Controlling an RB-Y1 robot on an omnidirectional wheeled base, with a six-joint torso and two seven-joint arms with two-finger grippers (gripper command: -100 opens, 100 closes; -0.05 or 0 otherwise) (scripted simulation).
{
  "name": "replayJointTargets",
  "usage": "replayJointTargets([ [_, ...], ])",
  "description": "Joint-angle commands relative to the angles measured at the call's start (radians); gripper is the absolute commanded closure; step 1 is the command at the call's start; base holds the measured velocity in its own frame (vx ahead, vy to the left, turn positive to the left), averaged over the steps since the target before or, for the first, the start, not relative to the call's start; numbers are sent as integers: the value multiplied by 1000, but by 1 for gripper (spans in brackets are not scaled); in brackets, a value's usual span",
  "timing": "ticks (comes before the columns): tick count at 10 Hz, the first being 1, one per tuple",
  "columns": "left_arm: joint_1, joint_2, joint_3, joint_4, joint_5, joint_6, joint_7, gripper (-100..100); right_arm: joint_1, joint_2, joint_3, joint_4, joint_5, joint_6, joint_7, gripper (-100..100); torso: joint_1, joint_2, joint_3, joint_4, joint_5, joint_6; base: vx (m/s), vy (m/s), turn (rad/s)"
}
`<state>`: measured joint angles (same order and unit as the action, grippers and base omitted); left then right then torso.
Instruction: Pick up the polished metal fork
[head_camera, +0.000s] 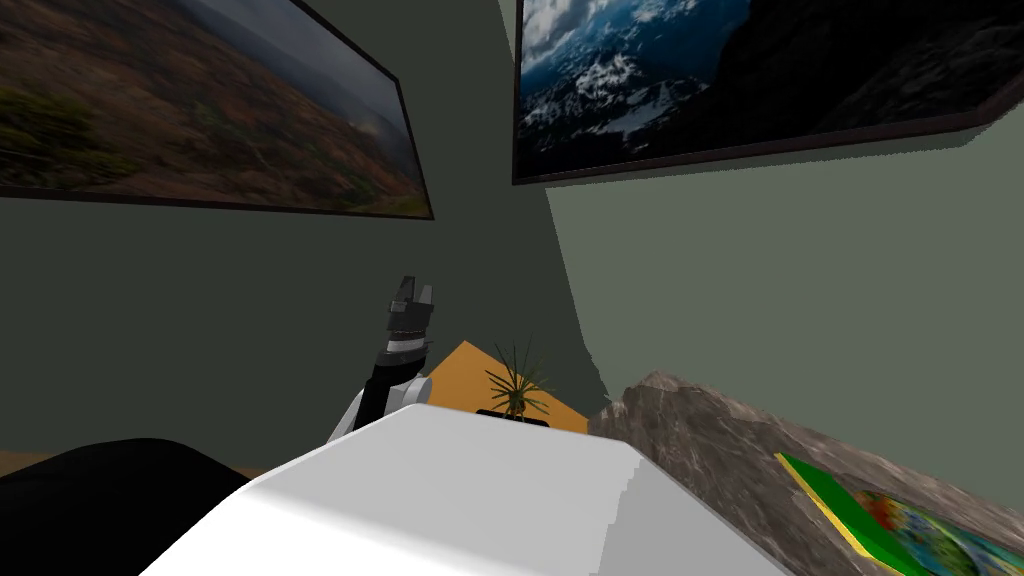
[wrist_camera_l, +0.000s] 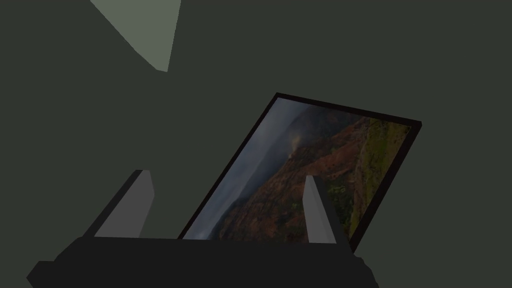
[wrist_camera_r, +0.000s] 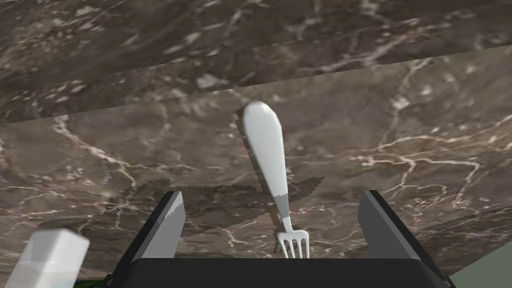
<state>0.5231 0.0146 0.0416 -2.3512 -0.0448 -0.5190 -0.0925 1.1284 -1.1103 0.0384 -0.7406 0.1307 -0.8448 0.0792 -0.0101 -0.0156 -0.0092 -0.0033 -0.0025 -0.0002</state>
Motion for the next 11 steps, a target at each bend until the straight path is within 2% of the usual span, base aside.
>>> replayJointTargets([
  [1, 0, 0, 0, 0, 0, 0, 0, 0, -8, -14, 14, 17, 19, -19, -1, -100, 0, 0, 0, 0, 0, 0, 218, -104, 114],
  [3, 0, 0, 0, 0, 0, 0, 0, 0, -10, -16, 16, 20, 22, -22, 0, -100, 5, 1, 1, 0, 1, 0, 142, -46, 75],
  [4, 0, 0, 0, 0, 0, 0, 0, 0, -11, -17, 16, 20, 23, -24, -1, 0, 8, 8, 4, 2, 2, 1, 15, -7, 2],
  [5, 0, 0, 0, 0, 0, 0, 0, 0, -26, -33, 20, -4, 44, 9, -49, -100, 10, 13, 7, 3, 2, 2, -51, 4, 85],
  [6, -1, 0, 0, 0, 0, 0, 0, 0, -40, -49, 24, -28, 65, 41, -72, -100, 11, 17, 10, 4, 3, 1, -151, 9, 160],
  [7, -1, 0, 0, 0, 0, 0, 0, 0, -40, -49, 24, -28, 65, 41, -98, -100, 12, 23, 13, 5, 3, 1, -148, 10, 43],
  [8, -1, 0, 0, 0, 0, 0, 0, 0, -55, -64, 28, -53, 86, 74, -126, -100, 12, 25, 15, 6, 3, 2, -148, 10, 49],
  [9, -1, 0, 0, 0, 0, 0, 0, 0, -55, -64, 28, -53, 86, 74, -146, -100, 12, 26, 15, 6, 3, 2, -120, 16, 43],
  [10, -1, 0, 0, 0, 0, 0, 0, 0, -69, -80, 33, -77, 107, 106, -179, -100, 12, 25, 15, 6, 3, 2, -107, 42, 81],
  [11, -1, 0, 0, 0, 0, 0, 0, 0, -69, -80, 33, -77, 107, 106, -195, -100, 14, 24, 14, 6, 3, 2, -88, 32, 48],
])
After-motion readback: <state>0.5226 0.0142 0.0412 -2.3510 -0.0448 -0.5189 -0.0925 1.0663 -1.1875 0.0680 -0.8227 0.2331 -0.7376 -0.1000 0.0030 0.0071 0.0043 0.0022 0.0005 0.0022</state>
